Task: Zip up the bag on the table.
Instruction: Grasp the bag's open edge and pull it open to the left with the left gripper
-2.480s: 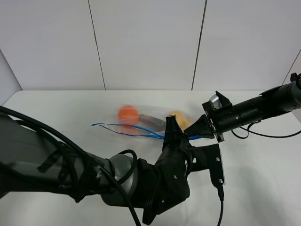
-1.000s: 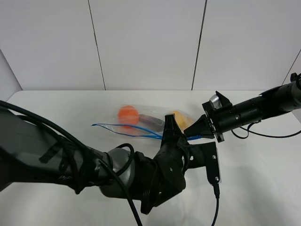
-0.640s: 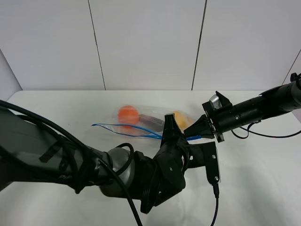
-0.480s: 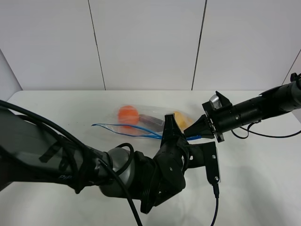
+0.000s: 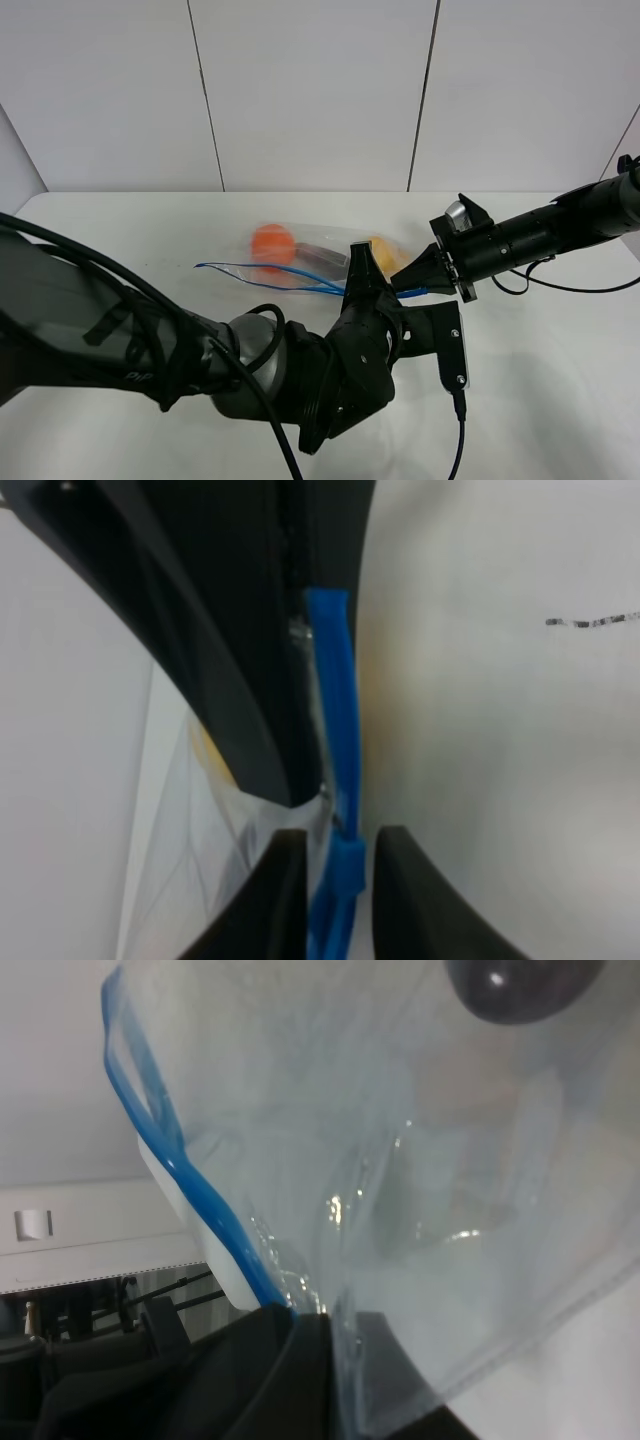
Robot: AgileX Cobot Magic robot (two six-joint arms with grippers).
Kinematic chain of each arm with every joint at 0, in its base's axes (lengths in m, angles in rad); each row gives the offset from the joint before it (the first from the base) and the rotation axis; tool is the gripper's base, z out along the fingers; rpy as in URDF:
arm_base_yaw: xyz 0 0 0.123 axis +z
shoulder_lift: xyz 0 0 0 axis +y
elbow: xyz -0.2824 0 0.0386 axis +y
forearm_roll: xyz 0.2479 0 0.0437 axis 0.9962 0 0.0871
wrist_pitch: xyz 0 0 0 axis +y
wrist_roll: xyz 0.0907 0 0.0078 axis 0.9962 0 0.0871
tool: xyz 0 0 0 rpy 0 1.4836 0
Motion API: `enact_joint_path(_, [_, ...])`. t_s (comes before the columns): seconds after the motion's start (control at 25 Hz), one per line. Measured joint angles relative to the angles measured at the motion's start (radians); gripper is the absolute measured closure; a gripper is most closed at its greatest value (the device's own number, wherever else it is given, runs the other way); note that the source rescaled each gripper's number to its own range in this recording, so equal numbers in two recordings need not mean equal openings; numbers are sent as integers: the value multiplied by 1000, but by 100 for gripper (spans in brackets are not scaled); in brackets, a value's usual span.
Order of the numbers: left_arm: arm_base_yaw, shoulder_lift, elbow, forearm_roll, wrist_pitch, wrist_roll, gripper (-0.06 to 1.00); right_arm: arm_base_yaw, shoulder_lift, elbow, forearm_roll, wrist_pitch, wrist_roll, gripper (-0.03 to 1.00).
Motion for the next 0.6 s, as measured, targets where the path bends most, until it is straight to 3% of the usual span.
enact_joint_path(0.24, [0,0,0,0,0,0,80,0,0,0,0,0,0,97])
enact_joint_path(0.44, [0,0,0,0,0,0,94,0,0,0,0,0,0,97])
enact_joint_path(0.6, [0,0,0,0,-9,0,94,0,0,0,-2,0,0,97])
